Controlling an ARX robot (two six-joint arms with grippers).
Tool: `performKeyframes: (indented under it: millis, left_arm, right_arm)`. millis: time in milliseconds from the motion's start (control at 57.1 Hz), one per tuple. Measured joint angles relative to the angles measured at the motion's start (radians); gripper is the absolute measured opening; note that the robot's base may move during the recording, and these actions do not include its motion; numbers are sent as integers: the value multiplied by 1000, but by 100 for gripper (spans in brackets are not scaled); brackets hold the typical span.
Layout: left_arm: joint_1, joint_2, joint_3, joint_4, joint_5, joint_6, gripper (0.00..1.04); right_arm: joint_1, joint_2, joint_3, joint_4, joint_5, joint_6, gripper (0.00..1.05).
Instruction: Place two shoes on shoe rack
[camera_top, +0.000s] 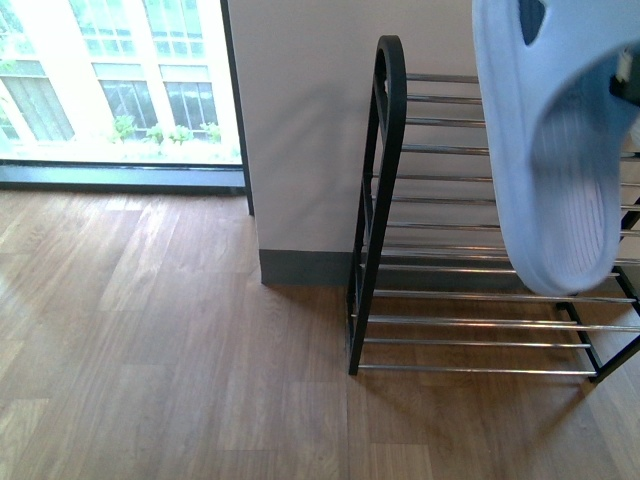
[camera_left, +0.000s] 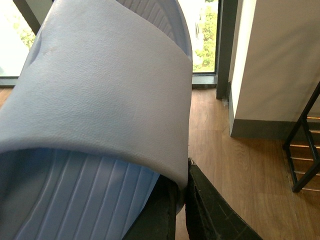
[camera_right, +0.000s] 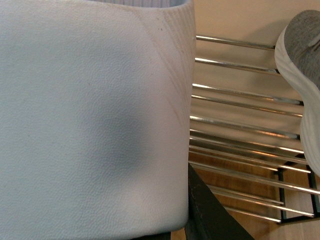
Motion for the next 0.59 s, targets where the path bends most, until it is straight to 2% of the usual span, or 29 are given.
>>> performKeyframes:
  millis: [105,280,595]
  left_arm:
    - [0,0,0,0,0,0,2]
    - [0,0,0,0,0,0,2]
    - [0,0,0,0,0,0,2]
  right_arm:
    - [5,146,198,-144,45,19,1]
    - [11,317,407,-293,101,19,1]
    - [-9,540,743,-534,265,-81,1]
